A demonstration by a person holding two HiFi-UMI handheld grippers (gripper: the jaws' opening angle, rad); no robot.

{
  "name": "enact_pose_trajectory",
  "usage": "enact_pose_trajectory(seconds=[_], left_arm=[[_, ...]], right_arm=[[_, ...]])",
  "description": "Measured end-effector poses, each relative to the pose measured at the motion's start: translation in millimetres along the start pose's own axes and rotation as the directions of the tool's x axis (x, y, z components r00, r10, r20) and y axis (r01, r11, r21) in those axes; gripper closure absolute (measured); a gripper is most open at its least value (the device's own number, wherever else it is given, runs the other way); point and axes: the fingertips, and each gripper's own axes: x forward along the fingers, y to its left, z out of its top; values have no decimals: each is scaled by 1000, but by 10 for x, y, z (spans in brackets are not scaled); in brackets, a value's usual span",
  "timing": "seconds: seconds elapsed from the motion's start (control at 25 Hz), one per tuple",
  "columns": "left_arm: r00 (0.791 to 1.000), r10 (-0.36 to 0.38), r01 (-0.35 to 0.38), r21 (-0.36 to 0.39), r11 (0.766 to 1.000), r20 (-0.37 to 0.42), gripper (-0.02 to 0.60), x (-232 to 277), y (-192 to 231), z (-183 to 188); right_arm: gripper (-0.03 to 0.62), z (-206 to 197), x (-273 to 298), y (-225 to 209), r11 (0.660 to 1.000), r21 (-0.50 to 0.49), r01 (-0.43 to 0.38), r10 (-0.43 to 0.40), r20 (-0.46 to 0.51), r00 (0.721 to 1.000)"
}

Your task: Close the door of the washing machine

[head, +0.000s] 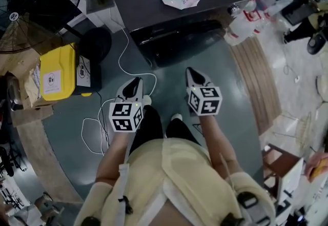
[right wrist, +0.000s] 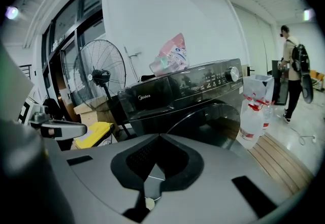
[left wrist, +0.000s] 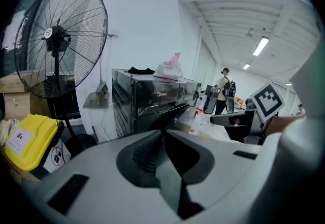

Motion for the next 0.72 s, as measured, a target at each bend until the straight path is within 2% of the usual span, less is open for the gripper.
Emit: enact_pose_trajectory(seconds=[0.72], left_arm=[[1000, -6, 6, 28, 1000, 23, 563, 70, -272, 77]], right_arm=[[589, 39, -367, -120, 999, 39, -18, 16, 48, 999]])
